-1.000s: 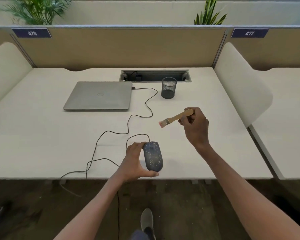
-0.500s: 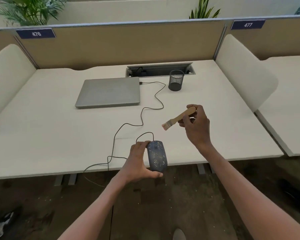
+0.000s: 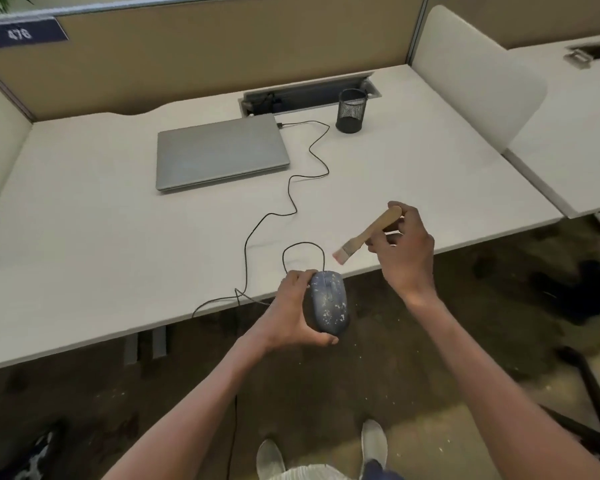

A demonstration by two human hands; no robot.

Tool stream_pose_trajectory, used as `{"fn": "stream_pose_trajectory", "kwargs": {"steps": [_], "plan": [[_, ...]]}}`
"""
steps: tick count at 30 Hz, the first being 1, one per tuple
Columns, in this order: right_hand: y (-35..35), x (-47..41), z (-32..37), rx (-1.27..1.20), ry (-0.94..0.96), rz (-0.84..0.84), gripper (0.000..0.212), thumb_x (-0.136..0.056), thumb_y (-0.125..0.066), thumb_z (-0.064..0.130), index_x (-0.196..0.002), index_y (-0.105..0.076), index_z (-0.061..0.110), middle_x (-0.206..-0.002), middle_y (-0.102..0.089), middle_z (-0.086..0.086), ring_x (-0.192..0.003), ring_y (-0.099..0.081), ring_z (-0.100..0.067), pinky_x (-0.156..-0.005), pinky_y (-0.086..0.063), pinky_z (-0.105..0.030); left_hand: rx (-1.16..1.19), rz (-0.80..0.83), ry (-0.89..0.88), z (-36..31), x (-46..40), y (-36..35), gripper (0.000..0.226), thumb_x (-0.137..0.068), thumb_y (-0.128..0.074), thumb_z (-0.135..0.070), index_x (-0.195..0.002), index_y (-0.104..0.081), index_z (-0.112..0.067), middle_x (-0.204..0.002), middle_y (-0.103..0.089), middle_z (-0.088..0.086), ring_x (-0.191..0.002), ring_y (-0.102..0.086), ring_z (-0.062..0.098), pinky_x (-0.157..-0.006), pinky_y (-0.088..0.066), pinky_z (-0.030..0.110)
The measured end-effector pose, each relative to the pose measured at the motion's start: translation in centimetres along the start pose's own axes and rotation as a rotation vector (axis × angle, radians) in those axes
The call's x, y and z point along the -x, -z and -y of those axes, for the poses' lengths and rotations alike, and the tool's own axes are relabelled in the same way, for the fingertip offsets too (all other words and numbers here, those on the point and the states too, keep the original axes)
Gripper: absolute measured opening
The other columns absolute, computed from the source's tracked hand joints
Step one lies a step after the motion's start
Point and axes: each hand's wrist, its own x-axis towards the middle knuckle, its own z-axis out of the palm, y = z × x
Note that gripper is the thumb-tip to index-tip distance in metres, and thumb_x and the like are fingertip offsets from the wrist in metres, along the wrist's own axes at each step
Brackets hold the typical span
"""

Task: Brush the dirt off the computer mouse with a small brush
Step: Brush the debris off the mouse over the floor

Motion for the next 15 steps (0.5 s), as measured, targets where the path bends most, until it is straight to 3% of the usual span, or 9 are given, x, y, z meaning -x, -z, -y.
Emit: {"fn": "stream_pose_trajectory", "kwargs": {"steps": [6,10,15], "plan": [[1.2,1.2,-1.1,0.056,-0.019,0.022,0.039,-0.092,-0.069,0.014,-0.126,-0.051,0.021,-0.104,-0.069,-0.001,-0.085,-0.075,-0.022,-0.073,-0.064,-0.037,0.016,0.011,0.042,-0.4,1.6,-2.5,0.125,-0.047,-0.084,-0.066,-0.15,-0.026,-0.028,-0.149,-0.033,-0.003,-0.138,-0.036,0.014,-0.118,-0.037,0.035],[2.0,1.8,-2.1,0.088,-0.027,0.06,0.034,-0.092,-0.069,0.015,-0.122,-0.054,0.018,-0.1,-0.065,0.006,-0.085,-0.074,-0.019,-0.07,-0.064,-0.035,0.033,0.0,0.106,-0.7,2.3,-4.3,0.125,-0.046,-0.081,-0.067,-0.15,-0.027,-0.024,-0.145,-0.035,-0.003,-0.131,-0.037,0.008,-0.115,-0.037,0.027],[2.1,2.7,-3.5,0.089,-0.089,0.076,0.032,-0.09,-0.069,0.014,-0.119,-0.056,0.019,-0.085,-0.071,0.005,-0.067,-0.074,-0.01,-0.059,-0.057,-0.016,0.051,-0.01,0.132,-0.8,2.9,-5.7,0.124,-0.046,-0.081,-0.067,-0.15,-0.029,-0.024,-0.143,-0.035,-0.004,-0.13,-0.038,0.007,-0.112,-0.036,0.023]]}}
